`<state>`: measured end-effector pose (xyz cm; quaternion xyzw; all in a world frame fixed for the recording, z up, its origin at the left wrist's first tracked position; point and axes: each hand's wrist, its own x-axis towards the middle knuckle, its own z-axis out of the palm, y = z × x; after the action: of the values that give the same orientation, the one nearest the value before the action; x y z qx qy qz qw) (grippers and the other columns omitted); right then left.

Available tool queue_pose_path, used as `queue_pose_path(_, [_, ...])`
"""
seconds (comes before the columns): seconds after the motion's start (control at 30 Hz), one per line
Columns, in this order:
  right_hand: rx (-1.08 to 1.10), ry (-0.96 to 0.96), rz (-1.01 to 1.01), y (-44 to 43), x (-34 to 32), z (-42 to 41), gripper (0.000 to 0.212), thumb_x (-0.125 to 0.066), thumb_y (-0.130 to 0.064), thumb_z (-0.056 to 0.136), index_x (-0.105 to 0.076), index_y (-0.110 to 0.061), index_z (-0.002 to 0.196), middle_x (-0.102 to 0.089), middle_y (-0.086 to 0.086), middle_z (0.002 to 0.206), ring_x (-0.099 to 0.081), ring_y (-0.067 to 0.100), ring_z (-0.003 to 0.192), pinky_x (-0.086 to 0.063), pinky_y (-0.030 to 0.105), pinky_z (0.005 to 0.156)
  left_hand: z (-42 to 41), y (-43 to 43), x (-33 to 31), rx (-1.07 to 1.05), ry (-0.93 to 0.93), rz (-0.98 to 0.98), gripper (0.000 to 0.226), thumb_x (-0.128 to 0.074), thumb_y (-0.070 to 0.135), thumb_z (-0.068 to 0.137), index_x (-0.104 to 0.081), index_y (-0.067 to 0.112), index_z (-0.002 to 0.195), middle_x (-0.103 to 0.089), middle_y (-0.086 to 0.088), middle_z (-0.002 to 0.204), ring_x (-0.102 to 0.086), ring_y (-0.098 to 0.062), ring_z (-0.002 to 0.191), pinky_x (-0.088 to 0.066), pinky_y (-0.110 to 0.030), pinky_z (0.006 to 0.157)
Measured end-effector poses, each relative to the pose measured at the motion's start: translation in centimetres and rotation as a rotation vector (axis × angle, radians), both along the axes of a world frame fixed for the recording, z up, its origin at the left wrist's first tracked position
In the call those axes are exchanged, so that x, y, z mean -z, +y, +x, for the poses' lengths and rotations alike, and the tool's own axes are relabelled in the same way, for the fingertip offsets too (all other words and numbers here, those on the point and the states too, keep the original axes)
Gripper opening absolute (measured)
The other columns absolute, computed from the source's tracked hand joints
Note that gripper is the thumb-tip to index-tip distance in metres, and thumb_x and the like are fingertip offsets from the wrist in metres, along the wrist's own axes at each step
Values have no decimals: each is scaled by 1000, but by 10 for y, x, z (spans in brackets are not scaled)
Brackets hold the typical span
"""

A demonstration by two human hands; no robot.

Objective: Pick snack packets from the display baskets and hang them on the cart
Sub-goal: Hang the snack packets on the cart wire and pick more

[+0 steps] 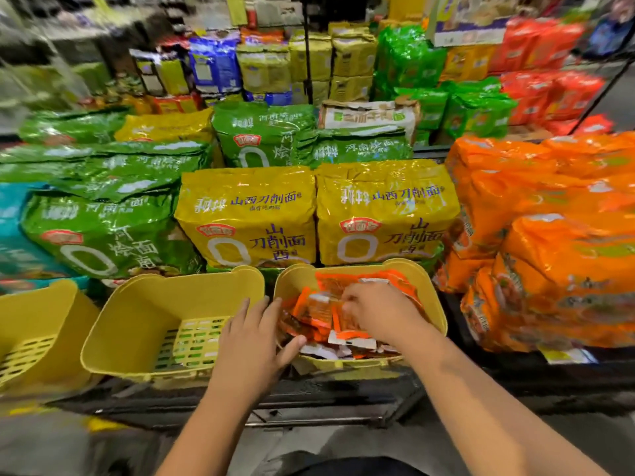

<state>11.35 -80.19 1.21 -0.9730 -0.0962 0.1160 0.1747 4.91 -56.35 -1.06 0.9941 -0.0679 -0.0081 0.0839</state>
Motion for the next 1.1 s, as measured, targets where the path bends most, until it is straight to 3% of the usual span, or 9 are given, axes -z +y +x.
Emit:
queue_pose_path(0.1, [162,-106,153,-32,-10,-1,26,-46,-28,106,-67,-16,117,-71,8,109,-64,30,101,-51,40,82,-17,-3,-5,-49,-78,-207,72,-38,68,89,-59,18,136,-60,-4,137,-46,-32,138,-35,-48,117])
queue_pose_path(0.2, [408,-92,669,-55,-29,-14,25,-48,-25,107,-70,-16,100,-73,3,94,-66,23,94,-48,37,80,-27,-15,-26,-83,-188,-468,50,-56,56,94,-60,23,131,-59,12,125,-51,-10,123,-38,-26,103])
queue_pose_path(0.3, [457,161,1137,-48,-51,-31,17,-53,-24,105,-68,-25,111,-75,-7,99,-69,4,90,-47,30,76,-22,-36,-47,-181,15,-971,51,-73,47,89,-57,27,133,-62,16,129,-61,2,111,-46,-12,86])
queue_pose_path(0.4, [262,258,1232,-18,-56,-40,14,-59,-15,101,-65,-20,112,-75,-3,93,-69,8,84,-51,29,74,-11,-55,-53,-255,251,-1461,57,-76,33,82,-57,16,133,-70,-4,127,-69,-14,106,-58,-25,79])
queue_pose_path(0.53, [148,144,939,2,-50,-42,11,-62,-26,100,-72,-30,96,-73,-17,86,-67,2,82,-55,25,74,-9,-60,-57,-370,233,-1712,35,-71,12,86,-65,12,121,-75,-14,115,-72,-28,101,-60,-47,89])
queue_pose_path(0.63, [237,-37,592,-29,-47,-36,9,-63,-39,97,-71,-36,98,-70,-23,97,-62,-5,91,-51,26,85,-3,-33,-56,-519,97,-1712,23,-65,11,88,-66,22,108,-78,-1,99,-75,-18,83,-64,-38,69])
queue_pose_path(0.8, [91,123,241,-34,-32,-28,45,-64,-47,96,-60,-28,136,-60,-7,139,-57,13,122,-47,32,100,7,4,-51,-591,111,-1715,37,-70,16,86,-67,16,122,-76,-10,112,-75,-21,86,-64,-38,69])
queue_pose_path(0.97, [-46,251,-9,1,-4,-27,84,-71,-60,84,-36,-31,155,-50,1,151,-50,24,134,-40,45,113,8,5,-51,-549,212,-1709,45,-71,21,80,-65,14,125,-76,-12,113,-73,-28,98,-60,-49,86])
queue_pose_path(1.1, [-99,309,-71,-6,-15,-26,66,-67,-48,93,-42,-29,151,-55,0,147,-55,20,130,-43,38,110,8,15,-49,-540,248,-1681,45,-72,21,77,-67,13,122,-76,-11,112,-71,-31,105,-55,-52,95])
